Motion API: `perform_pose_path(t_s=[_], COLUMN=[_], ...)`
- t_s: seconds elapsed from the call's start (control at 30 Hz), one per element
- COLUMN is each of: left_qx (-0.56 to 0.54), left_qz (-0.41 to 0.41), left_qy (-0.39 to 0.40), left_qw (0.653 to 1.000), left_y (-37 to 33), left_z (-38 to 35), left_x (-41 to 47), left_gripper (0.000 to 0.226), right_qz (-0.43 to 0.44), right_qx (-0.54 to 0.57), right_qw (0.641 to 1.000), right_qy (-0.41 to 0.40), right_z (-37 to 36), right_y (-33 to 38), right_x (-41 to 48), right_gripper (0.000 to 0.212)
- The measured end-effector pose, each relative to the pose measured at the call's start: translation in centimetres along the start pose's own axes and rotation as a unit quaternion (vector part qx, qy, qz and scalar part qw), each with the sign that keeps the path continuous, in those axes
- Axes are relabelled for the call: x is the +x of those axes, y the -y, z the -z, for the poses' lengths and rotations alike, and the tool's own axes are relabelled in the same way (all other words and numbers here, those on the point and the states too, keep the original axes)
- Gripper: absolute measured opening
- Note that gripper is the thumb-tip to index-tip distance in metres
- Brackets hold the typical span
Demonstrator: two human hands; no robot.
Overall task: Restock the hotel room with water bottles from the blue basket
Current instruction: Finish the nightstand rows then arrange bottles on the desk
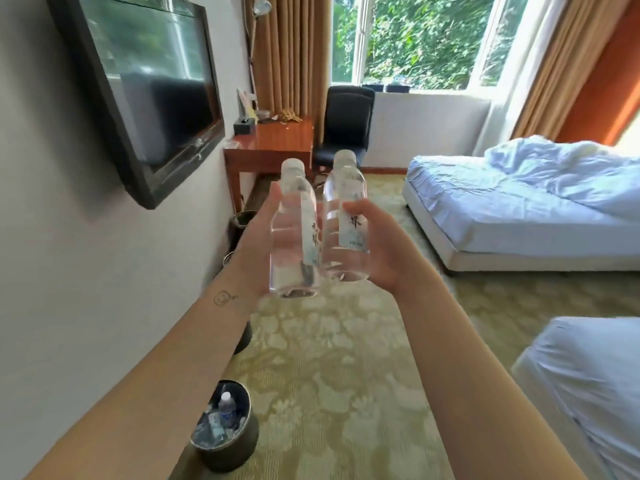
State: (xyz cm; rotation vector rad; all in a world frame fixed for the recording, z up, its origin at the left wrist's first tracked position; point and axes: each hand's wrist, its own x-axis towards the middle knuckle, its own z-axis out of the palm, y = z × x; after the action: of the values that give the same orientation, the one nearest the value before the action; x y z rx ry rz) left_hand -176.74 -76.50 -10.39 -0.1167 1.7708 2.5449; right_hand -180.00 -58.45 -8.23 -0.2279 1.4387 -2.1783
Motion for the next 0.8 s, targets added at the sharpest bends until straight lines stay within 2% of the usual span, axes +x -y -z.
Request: perform_pose_path(t_s=[0.07,0.13,0.17,0.27,0.33,0.47,0.53,0.63,0.7,0.8], left_qx=[-0.066,-0.2,-0.249,-0.23,-0.207,-0.167,-0.174,-0.17,-0.201,-0.221], left_qz=[0.021,0.031,0.048,0.045,0.05,0.083,0.105,0.112,0.142,0.163], left_qy=[0.086,0.179,0.198,0.177,0.199,0.241,0.265,0.254,0.264,0.286], left_qw=[0.994,0.963,0.947,0.956,0.957,0.952,0.943,0.945,0.933,0.918], left_y=[0.6,1.7,2.1,3.4,4.3,5.9,6.5,7.5,8.2,9.8], left_z=[-2.8,-6.0,-7.6,-12.0,-14.9,-19.7,-21.4,-23.6,-24.8,-25.3], left_x=[2.2,4.2,5.6,9.6,11.9,15.2,16.3,17.7,18.6,20.2], left_gripper=[0.063,0.073,0.072,0.054,0.059,0.056,0.058,0.063,0.065,0.066], right_qz=[0.042,0.078,0.088,0.11,0.121,0.134,0.136,0.141,0.14,0.138], right_qx=[-0.011,-0.011,-0.008,0.002,0.0,-0.003,0.022,0.04,0.076,0.108], right_qw=[0.999,0.996,0.993,0.985,0.982,0.97,0.966,0.959,0.956,0.954], right_qy=[-0.013,-0.046,-0.072,-0.13,-0.148,-0.203,-0.216,-0.244,-0.245,-0.245], right_z=[3.0,5.9,7.3,11.1,13.8,18.8,20.7,22.8,23.9,25.7], right_y=[1.2,2.6,3.3,5.1,6.0,7.5,8.2,8.9,9.1,8.6], right_x=[-0.3,-0.6,-0.6,-0.6,-0.5,-1.1,-1.5,-1.9,-2.0,-1.8], right_gripper=[0.034,0.041,0.046,0.064,0.062,0.056,0.057,0.05,0.048,0.054])
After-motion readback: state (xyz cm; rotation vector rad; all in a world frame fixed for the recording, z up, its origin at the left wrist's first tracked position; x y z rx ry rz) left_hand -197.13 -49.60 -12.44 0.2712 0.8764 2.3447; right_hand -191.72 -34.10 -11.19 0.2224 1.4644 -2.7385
